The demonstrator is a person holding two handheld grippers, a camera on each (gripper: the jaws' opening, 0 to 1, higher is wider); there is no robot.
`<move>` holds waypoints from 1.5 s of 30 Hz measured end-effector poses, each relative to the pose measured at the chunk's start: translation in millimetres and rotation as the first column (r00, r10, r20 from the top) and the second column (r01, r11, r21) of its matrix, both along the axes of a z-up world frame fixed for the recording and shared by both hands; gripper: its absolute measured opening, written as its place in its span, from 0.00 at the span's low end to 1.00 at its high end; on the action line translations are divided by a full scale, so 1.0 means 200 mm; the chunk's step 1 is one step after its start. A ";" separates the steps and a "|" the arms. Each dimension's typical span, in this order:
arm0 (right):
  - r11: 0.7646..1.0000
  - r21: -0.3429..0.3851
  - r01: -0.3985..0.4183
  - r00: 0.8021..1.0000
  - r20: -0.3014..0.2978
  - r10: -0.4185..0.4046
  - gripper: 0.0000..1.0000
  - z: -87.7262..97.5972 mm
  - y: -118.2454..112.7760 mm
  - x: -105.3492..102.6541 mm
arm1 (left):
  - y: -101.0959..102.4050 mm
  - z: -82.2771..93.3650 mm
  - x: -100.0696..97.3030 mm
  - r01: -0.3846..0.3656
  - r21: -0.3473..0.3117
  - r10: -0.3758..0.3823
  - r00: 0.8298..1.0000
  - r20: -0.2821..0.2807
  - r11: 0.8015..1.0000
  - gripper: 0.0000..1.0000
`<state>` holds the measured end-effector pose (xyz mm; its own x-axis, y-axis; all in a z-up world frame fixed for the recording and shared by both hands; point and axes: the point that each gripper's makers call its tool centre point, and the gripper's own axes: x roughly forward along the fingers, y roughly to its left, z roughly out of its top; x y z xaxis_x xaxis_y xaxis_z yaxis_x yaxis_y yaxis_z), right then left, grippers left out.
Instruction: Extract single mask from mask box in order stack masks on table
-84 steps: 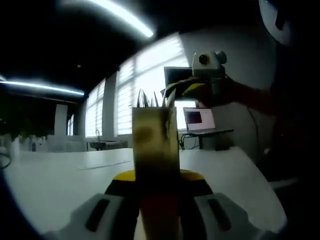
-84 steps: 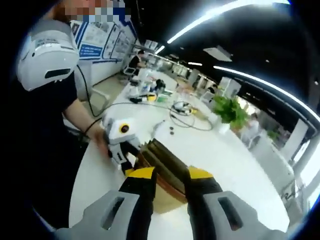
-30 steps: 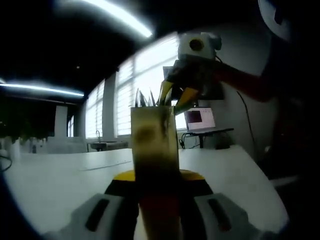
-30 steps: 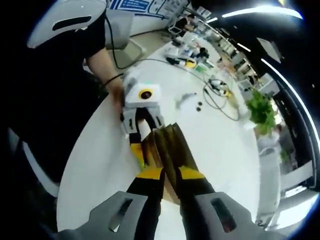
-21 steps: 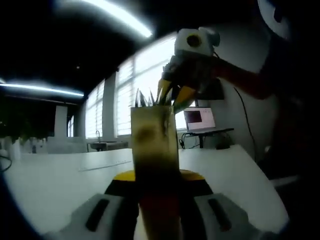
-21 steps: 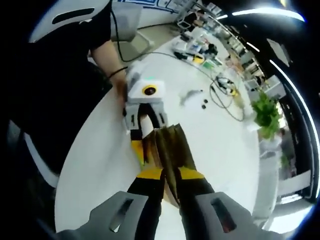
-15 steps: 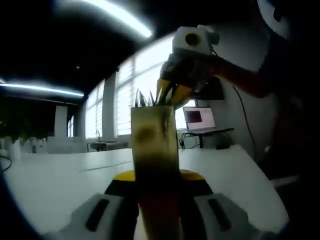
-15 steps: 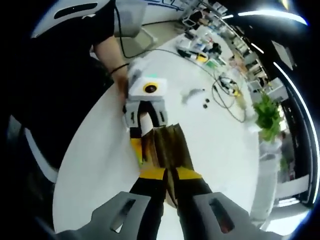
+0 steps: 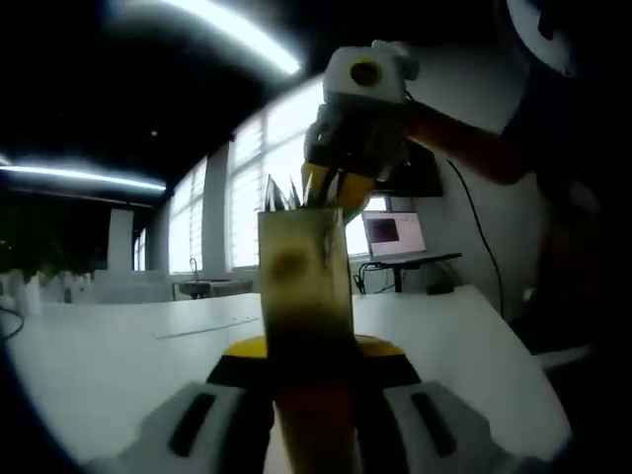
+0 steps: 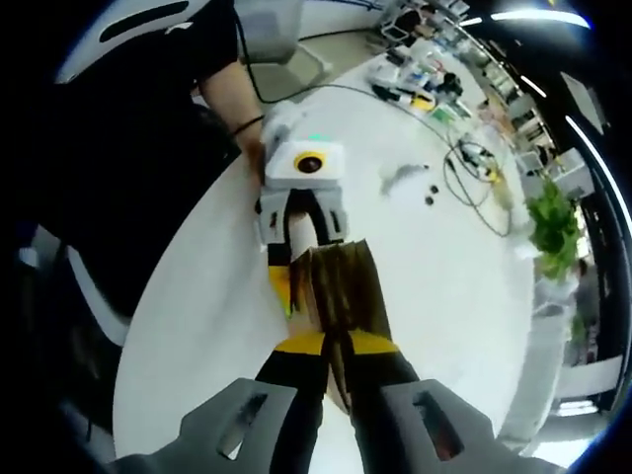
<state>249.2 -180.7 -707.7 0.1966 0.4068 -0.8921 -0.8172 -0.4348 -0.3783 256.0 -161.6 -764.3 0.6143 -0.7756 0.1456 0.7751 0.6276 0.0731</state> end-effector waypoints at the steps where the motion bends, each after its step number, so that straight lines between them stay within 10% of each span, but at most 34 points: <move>1: 1.000 -0.009 -0.003 1.000 -0.002 0.003 0.04 0.00 0.00 0.00 | 0.00 0.00 0.00 0.000 0.000 0.000 1.000 0.000 1.000 0.32; 16: 0.997 -0.074 0.009 0.997 -0.081 -0.015 0.01 -0.01 0.01 -0.01 | 0.00 0.00 0.00 -0.004 0.006 0.004 1.000 0.007 1.000 0.32; 45: 0.983 0.169 0.065 0.997 -0.059 -0.055 0.00 0.07 -0.01 -0.02 | 0.00 -0.01 0.01 -0.006 0.018 0.006 1.000 0.012 1.000 0.33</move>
<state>246.0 -182.2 -694.5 0.1791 0.5429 -0.8204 -0.8609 -0.3171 -0.3978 257.5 -161.3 -765.5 0.6175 -0.7742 0.1393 0.7701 0.6310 0.0934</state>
